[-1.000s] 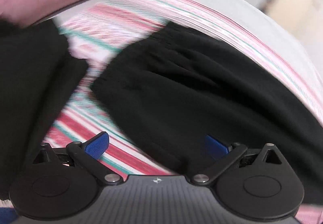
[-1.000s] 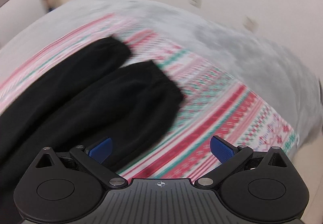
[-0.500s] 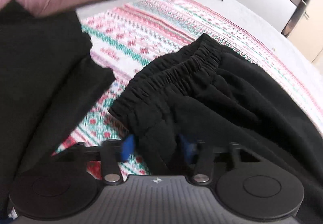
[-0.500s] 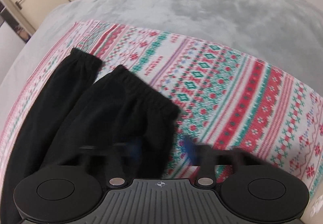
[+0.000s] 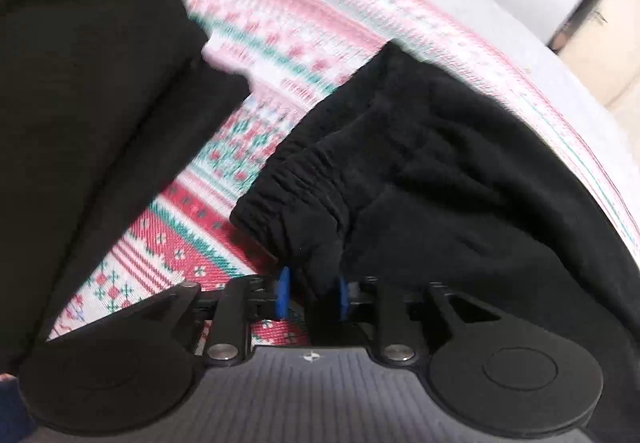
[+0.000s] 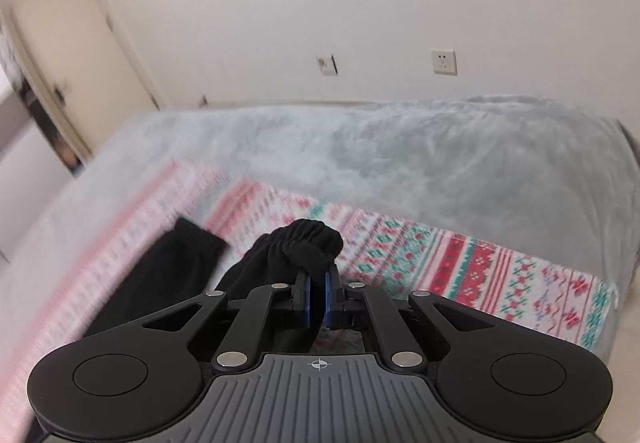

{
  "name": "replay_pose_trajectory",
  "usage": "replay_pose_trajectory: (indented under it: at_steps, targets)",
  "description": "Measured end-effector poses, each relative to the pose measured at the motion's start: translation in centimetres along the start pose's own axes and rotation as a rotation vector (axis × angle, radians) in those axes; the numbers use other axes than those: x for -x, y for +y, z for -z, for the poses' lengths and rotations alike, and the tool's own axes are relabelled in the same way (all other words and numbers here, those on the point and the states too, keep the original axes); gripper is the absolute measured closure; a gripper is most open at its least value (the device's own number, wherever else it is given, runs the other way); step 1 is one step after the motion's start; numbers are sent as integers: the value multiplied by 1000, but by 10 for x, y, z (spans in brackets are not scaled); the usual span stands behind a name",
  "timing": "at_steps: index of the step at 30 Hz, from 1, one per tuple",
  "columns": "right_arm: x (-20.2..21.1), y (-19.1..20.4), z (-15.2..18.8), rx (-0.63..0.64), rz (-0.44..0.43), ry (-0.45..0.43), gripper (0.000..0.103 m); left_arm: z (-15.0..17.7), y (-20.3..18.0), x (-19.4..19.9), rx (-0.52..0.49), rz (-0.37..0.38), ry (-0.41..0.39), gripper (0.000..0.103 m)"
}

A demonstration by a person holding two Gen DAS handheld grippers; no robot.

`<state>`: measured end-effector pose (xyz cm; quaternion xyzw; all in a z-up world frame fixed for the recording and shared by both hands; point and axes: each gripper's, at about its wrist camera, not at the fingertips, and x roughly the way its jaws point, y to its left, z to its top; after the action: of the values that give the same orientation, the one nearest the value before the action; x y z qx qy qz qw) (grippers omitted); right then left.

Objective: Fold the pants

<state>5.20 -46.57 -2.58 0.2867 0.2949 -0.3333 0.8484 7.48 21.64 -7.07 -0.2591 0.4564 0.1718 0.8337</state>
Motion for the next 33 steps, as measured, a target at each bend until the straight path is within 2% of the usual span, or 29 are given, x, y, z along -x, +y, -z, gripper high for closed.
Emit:
replay_pose_trajectory:
  at_steps: [2, 3, 6, 7, 8, 9, 10, 11, 14, 16, 18, 20, 21, 24, 25, 26, 28, 31, 33]
  targets:
    - [-14, 14, 11, 107, 60, 59, 96, -6, 4, 8, 20, 4, -11, 42]
    - [-20, 18, 15, 144, 89, 85, 94, -8, 3, 16, 9, -14, -44, 40]
    - [-19, 18, 15, 132, 125, 88, 84, -12, -1, 38, -33, -66, -172, 36]
    - [-13, 16, 13, 105, 129, 61, 77, -16, -3, 44, -44, -75, -218, 36]
    - [-6, 15, 12, 84, 136, 26, 67, -20, -7, 47, -52, -77, -250, 36]
    - [-1, 11, 12, 75, 141, 1, 61, -26, -12, 47, -58, -71, -278, 35]
    - [4, 10, 11, 71, 145, -19, 50, -33, -20, 45, -71, -52, -293, 33]
    - [7, 12, 12, 75, 139, -28, 47, -43, -30, 39, -110, -25, -291, 27]
    - [7, 26, 16, 105, 107, -9, 48, -76, -62, 4, -251, 11, -234, 17]
    - [5, 38, 21, 121, 92, 7, 48, -91, -78, -27, -306, 23, -177, 14]
    - [2, 50, 26, 137, 71, 32, 48, -99, -82, -60, -321, 20, -102, 15]
    - [-1, 62, 32, 144, 43, 61, 47, -98, -77, -80, -302, 5, -60, 19]
    - [-3, 68, 35, 154, 32, 75, 46, -96, -79, -83, -299, -1, -74, 25]
    - [-11, 86, 45, 195, 22, 116, 44, -90, -92, -80, -382, -36, -127, 46]
    - [-13, 91, 47, 206, 15, 127, 44, -92, -90, -76, -374, -44, -142, 70]
    - [-15, 97, 49, 213, 6, 133, 44, -98, -86, -73, -360, -75, -166, 70]
    - [-15, 105, 50, 215, -2, 129, 44, -106, -78, -64, -348, -62, -215, 70]
    - [-15, 112, 51, 198, -3, 126, 44, -114, -63, -65, -312, -41, -213, 70]
    - [-16, 117, 54, 180, -11, 137, 44, -111, -64, -62, -321, -61, -221, 70]
